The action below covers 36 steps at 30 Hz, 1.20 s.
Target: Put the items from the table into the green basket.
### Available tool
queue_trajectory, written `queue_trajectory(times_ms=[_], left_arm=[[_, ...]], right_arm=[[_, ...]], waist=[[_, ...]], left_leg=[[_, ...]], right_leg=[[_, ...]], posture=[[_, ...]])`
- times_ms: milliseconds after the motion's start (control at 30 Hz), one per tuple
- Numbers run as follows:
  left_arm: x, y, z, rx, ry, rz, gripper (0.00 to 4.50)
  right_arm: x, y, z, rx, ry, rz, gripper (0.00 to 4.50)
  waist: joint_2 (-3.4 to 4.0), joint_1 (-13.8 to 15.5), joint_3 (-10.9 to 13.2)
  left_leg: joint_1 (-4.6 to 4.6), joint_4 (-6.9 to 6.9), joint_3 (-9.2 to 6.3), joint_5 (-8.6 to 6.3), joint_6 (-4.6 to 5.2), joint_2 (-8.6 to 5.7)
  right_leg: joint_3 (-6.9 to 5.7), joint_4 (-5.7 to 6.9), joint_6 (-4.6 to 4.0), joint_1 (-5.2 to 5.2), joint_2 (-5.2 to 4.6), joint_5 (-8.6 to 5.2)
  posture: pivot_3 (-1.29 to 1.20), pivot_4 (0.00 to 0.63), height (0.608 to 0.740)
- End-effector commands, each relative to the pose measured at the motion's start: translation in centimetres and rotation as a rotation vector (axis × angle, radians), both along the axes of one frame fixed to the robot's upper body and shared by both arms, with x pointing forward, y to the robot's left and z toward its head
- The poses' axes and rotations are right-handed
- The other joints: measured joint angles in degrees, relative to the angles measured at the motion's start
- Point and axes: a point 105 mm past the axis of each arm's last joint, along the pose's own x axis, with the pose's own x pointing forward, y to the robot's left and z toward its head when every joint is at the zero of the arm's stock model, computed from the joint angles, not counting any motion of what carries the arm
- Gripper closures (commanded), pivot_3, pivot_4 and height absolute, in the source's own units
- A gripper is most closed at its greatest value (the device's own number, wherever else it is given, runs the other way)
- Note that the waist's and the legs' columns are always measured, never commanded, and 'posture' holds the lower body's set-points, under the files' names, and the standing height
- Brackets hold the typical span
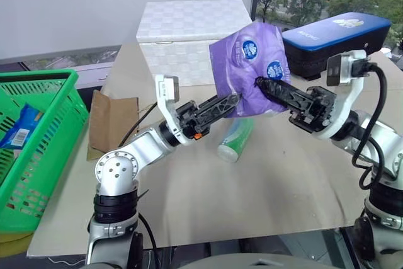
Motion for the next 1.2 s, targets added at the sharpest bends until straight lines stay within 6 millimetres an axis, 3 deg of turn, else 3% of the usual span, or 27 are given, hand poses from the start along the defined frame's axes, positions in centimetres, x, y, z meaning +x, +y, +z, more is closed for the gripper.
queue_trajectory(times_ms=[33,100,167,200,233,267,400,433,533,600,633,767,833,967,1133,1167,1200], left_arm=[[-0.5,-0.3,0.4,0.007,-0.007,-0.025,1.8],[-0.5,0.0,0.4,0.008,0.0,-0.018,2.79],[-0.2,0.6,0.3,0.021,0.002,0.021,3.38],[-0.1,1.0,0.2,0.026,0.001,0.045,3.38],[0.1,1.5,0.2,0.03,0.0,0.076,3.47],[0.4,2.3,0.3,0.033,-0.006,0.124,3.47],[2.0,6.3,1.2,0.057,-0.046,0.404,3.47],[2.6,7.7,1.6,0.076,-0.068,0.51,3.47],[3.6,11.5,2.9,0.169,-0.155,0.793,3.47],[3.9,14.3,4.5,0.315,-0.28,1.043,3.47],[3.8,16.6,5.7,0.464,-0.383,1.253,3.47],[2.0,23.1,8.5,0.769,-0.53,1.748,3.47],[0.9,24.9,8.9,0.849,-0.553,1.851,3.47],[-1.7,31.3,7.8,0.978,-0.334,2.097,3.47],[-2.9,34.4,4.8,1.018,-0.066,2.142,3.47],[-3.1,34.8,4.4,1.019,-0.036,2.141,2.77],[-3.1,34.6,4.3,0.987,-0.033,2.124,2.46]], right_arm=[[-2.1,1.6,0.8,0.027,-0.04,0.112,3.54],[-2.1,1.5,0.8,0.026,-0.04,0.107,3.54],[-1.0,1.2,0.7,-0.003,-0.064,0.024,3.55],[-0.2,1.0,0.4,-0.029,-0.077,-0.031,3.55],[0.4,0.9,0.0,-0.065,-0.09,-0.07,2.51],[0.5,0.7,-0.2,-0.104,-0.127,-0.088,2.27],[1.3,0.3,-1.1,-0.431,-0.41,-0.172,0.21],[1.7,0.3,-1.5,-0.537,-0.509,-0.194,0.04],[2.5,0.2,-1.7,-0.696,-0.744,-0.216,0.04],[2.4,0.5,-1.1,-0.696,-0.848,-0.187,0.04],[2.4,0.6,-0.8,-0.692,-0.899,-0.168,0.04],[2.2,0.9,-0.4,-0.676,-1.0,-0.111,0.04],[2.1,1.0,-0.3,-0.663,-1.025,-0.088,0.04],[2.2,1.4,0.4,-0.617,-1.052,-0.067,0.04],[2.4,1.8,0.0,-0.619,-1.074,-0.045,0.04],[2.3,1.8,0.0,-0.614,-1.074,-0.043,0.0],[2.2,1.9,0.0,-0.609,-1.077,-0.038,0.0]], waist=[[0.01,0.0,0.0],[0.07,0.0,-0.1],[0.13,0.0,-0.2],[0.15,0.0,-0.2],[0.17,0.0,-0.3],[0.2,0.1,-0.3],[0.24,1.0,-0.3],[0.26,1.3,-0.3],[0.15,2.7,-0.4],[0.14,3.8,-0.4],[0.14,4.5,-0.4],[0.04,6.9,-0.5],[0.01,8.5,-0.5],[-0.11,11.7,-0.6],[-0.59,15.2,-1.0],[-0.69,15.6,-1.0],[-0.78,15.9,-1.1]], left_leg=[[0.0,0.0,0.0,0.0,0.0,0.0],[0.0,0.0,0.02,0.01,-0.01,0.03],[0.0,0.0,0.0,0.01,-0.01,0.03],[0.01,0.0,-0.01,0.01,-0.01,0.04],[0.0,0.0,0.0,0.01,-0.01,0.05],[0.0,0.0,-0.01,0.01,-0.02,0.05],[0.08,0.02,0.0,0.01,-0.02,0.05],[0.09,0.02,0.0,0.01,-0.02,0.05],[0.14,0.03,-0.07,0.02,-0.03,0.07],[0.14,0.02,-0.14,0.03,-0.05,0.09],[0.13,0.02,-0.18,0.03,-0.06,0.08],[0.08,-0.08,-0.24,0.03,-0.06,0.02],[0.03,-0.14,-0.26,0.02,-0.05,0.01],[-0.08,-0.19,-0.48,0.02,-0.05,-0.2],[-0.12,-0.19,-0.87,-0.1,0.15,-0.39],[-0.11,-0.19,-0.91,-0.1,0.15,-0.4],[-0.11,-0.19,-0.93,-0.09,0.15,-0.4]], right_leg=[[0.0,0.02,0.01,0.02,0.01,0.0],[0.03,0.05,0.01,0.04,0.06,-0.01],[0.02,0.05,0.01,0.04,0.08,0.0],[0.02,0.05,0.01,0.03,0.08,0.0],[0.02,0.05,0.01,0.04,0.08,-0.01],[0.02,0.04,0.01,0.03,0.08,0.0],[0.02,0.0,0.01,-0.01,0.06,0.0],[0.02,0.0,0.0,-0.03,0.06,0.0],[-0.06,-0.01,0.0,-0.05,0.07,0.0],[-0.13,-0.02,-0.01,-0.05,0.08,0.0],[-0.17,-0.02,-0.02,-0.07,0.08,0.01],[-0.23,-0.06,-0.07,-0.16,-0.05,0.03],[-0.32,-0.1,-0.08,-0.2,-0.17,0.04],[-1.14,-0.08,-0.09,-0.3,-0.78,0.05],[-2.05,-0.07,-0.15,-0.23,-1.28,0.08],[-2.2,-0.09,-0.16,-0.21,-1.35,0.09],[-2.36,-0.09,-0.18,-0.19,-1.44,0.1]], posture=[[-0.04,0.0,0.74],[-0.04,0.0,0.74],[-0.04,0.0,0.74],[-0.03,0.0,0.74],[-0.03,0.0,0.74],[-0.02,0.0,0.74],[0.0,0.0,0.74],[0.02,0.0,0.74],[0.08,0.0,0.74],[0.12,0.0,0.74],[0.16,0.0,0.74],[0.22,0.0,0.74],[0.24,0.0,0.74],[0.28,0.0,0.74],[0.29,0.0,0.74],[0.29,0.0,0.74],[0.29,0.0,0.74]])
